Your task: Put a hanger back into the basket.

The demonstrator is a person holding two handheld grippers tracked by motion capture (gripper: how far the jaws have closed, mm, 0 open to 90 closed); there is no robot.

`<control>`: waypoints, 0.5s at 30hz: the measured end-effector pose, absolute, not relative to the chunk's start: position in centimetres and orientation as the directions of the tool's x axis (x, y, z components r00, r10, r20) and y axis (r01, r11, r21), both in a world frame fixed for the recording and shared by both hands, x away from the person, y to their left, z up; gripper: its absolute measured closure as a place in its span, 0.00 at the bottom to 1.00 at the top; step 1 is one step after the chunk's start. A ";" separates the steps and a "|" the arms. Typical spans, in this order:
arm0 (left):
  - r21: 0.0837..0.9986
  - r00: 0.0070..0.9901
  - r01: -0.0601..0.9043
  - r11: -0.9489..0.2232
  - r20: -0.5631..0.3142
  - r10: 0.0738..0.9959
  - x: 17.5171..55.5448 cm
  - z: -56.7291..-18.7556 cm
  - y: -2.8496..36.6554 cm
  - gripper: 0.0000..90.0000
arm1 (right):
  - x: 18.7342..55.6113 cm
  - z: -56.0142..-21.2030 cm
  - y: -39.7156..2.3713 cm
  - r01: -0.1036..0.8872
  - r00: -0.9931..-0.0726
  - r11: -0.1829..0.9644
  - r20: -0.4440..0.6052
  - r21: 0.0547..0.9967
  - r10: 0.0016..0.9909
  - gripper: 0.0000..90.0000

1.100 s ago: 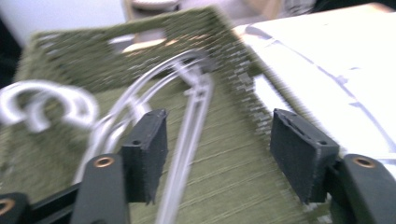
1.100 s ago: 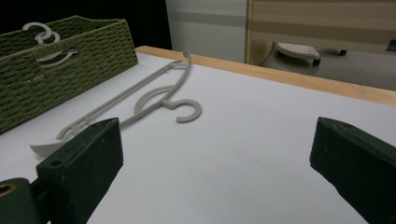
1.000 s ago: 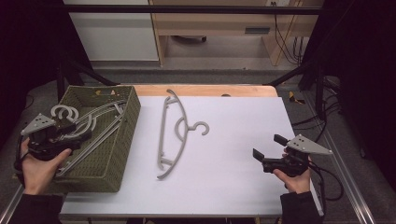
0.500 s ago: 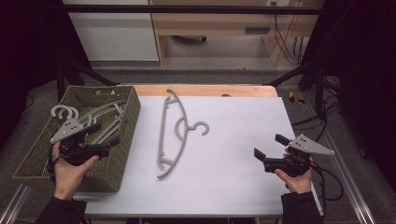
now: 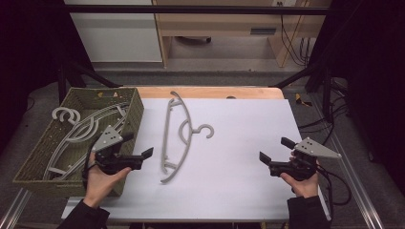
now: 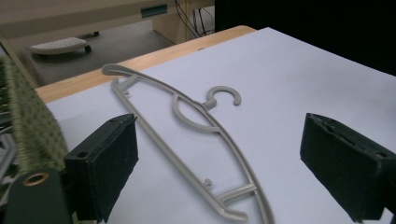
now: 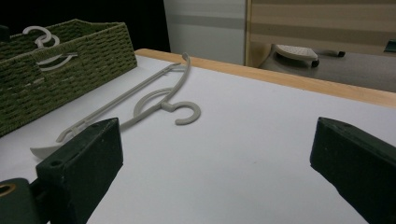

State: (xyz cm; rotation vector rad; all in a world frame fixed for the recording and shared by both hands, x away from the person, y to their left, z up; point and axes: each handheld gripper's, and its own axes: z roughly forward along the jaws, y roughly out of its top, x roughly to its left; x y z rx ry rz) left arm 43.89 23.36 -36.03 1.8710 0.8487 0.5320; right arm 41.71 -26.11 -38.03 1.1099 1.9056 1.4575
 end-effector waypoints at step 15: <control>0.840 0.696 0.405 -0.360 -0.028 0.718 45.9 -39.9 17.4 0.20 | 41.6 -38.0 -26.1 0.305 -0.552 0.093 0.096 0.948 0.828 0.03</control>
